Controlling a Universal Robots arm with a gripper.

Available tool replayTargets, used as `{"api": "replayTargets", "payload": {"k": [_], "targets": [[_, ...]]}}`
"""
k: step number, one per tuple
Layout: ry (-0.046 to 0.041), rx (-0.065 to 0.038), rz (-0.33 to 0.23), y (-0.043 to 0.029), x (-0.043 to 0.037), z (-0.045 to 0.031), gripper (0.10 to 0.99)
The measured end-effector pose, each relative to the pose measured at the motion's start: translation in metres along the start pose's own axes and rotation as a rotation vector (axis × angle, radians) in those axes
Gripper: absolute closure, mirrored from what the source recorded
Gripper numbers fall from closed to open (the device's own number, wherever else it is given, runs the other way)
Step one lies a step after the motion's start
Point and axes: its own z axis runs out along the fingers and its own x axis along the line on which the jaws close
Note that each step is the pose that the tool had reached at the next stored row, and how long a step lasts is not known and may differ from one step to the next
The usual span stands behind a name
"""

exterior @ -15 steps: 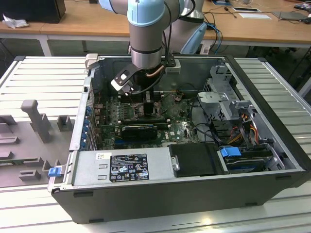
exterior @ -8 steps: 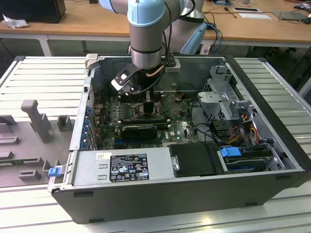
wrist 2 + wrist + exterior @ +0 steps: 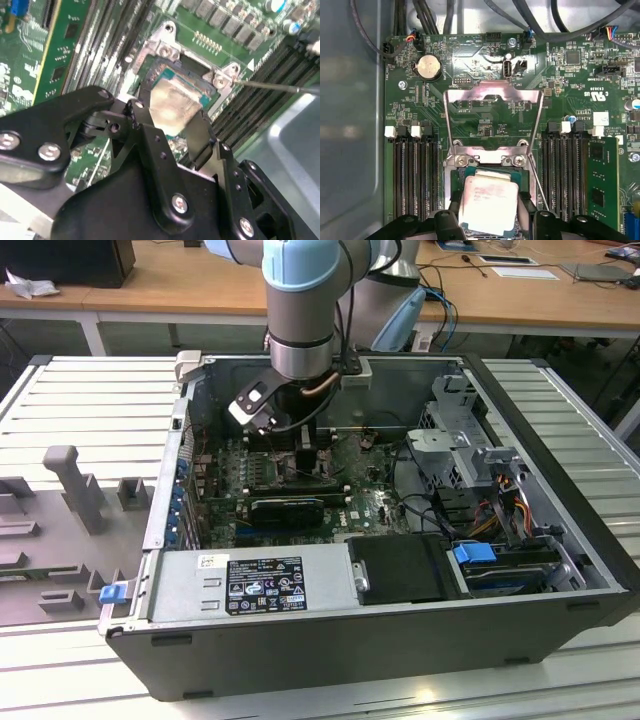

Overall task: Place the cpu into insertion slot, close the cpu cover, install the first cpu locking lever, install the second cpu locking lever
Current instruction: 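Place the cpu into insertion slot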

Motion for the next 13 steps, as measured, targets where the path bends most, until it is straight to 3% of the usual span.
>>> {"api": "replayTargets", "payload": {"k": [1, 5, 8, 12, 13], "targets": [[0.0013, 0.001, -0.029, -0.0001, -0.0002, 0.0000, 0.557], [0.0018, 0.000, -0.017, 0.0002, 0.0001, 0.0007, 0.557], [-0.0017, -0.001, 0.028, 0.0004, -0.0002, 0.0024, 0.420], [-0.0037, -0.001, 0.062, 0.0003, -0.0002, 0.0052, 0.420], [-0.0045, -0.001, 0.067, 0.0006, -0.0003, 0.0053, 0.502]]}}
